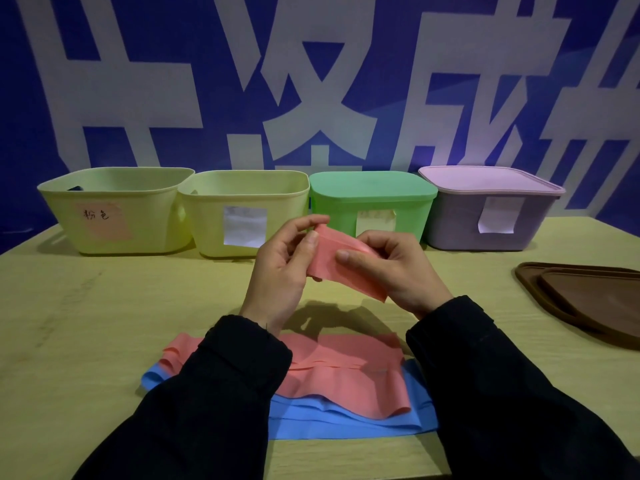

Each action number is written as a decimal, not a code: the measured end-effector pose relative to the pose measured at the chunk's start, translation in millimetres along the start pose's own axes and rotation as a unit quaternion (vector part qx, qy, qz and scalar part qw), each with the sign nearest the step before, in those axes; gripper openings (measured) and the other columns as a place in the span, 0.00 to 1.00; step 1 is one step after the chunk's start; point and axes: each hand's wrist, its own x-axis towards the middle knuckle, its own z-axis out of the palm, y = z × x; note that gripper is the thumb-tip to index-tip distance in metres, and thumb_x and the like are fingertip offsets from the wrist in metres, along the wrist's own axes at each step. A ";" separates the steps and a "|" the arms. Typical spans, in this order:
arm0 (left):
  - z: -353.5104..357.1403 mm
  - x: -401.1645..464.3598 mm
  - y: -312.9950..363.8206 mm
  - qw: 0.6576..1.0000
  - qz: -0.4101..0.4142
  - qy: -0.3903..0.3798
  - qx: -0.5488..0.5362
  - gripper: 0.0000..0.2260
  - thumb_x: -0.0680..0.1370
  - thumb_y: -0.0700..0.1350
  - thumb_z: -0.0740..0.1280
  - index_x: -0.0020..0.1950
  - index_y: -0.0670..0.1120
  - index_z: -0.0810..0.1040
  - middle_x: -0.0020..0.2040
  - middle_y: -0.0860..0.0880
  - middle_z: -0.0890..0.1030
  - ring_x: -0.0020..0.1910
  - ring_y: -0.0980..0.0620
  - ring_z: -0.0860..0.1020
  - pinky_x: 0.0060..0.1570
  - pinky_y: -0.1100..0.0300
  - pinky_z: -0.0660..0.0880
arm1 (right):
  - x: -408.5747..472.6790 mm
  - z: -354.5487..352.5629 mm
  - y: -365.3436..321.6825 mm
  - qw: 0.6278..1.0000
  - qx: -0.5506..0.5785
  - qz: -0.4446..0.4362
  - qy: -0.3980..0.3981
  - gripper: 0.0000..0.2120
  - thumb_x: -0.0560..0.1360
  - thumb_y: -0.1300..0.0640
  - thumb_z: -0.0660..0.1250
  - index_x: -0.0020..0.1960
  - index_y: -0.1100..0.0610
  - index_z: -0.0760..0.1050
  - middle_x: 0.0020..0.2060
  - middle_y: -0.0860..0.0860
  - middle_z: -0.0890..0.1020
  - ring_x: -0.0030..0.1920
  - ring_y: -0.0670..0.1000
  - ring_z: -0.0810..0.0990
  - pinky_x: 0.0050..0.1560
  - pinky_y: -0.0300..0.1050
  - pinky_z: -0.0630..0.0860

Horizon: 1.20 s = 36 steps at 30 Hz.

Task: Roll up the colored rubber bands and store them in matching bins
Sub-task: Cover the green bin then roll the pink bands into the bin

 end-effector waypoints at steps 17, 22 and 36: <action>-4.4 4.3 3.9 0.997 0.004 0.071 -0.005 0.10 0.75 0.48 0.73 0.55 0.54 0.79 0.46 0.54 0.85 0.49 0.55 0.83 0.52 0.56 0.81 | 4.7 -8.0 10.6 0.996 0.077 0.018 -0.047 0.05 0.73 0.58 0.73 0.40 0.55 0.78 0.30 0.45 0.79 0.30 0.43 0.73 0.32 0.34 0.68; -3.8 4.5 0.3 0.998 0.006 0.069 0.002 0.07 0.79 0.48 0.70 0.55 0.55 0.83 0.51 0.51 0.86 0.52 0.54 0.83 0.56 0.51 0.81 | 6.6 -7.5 10.4 0.994 0.110 0.010 -0.004 0.06 0.75 0.65 0.72 0.45 0.56 0.82 0.34 0.51 0.83 0.33 0.47 0.79 0.36 0.39 0.78; -2.7 2.8 5.9 0.996 0.013 0.087 -0.001 0.09 0.79 0.43 0.72 0.55 0.54 0.77 0.47 0.52 0.81 0.40 0.61 0.77 0.36 0.65 0.73 | 7.2 -10.1 8.2 0.983 0.166 0.032 0.066 0.01 0.72 0.61 0.73 0.43 0.58 0.84 0.34 0.52 0.83 0.34 0.48 0.80 0.35 0.41 0.79</action>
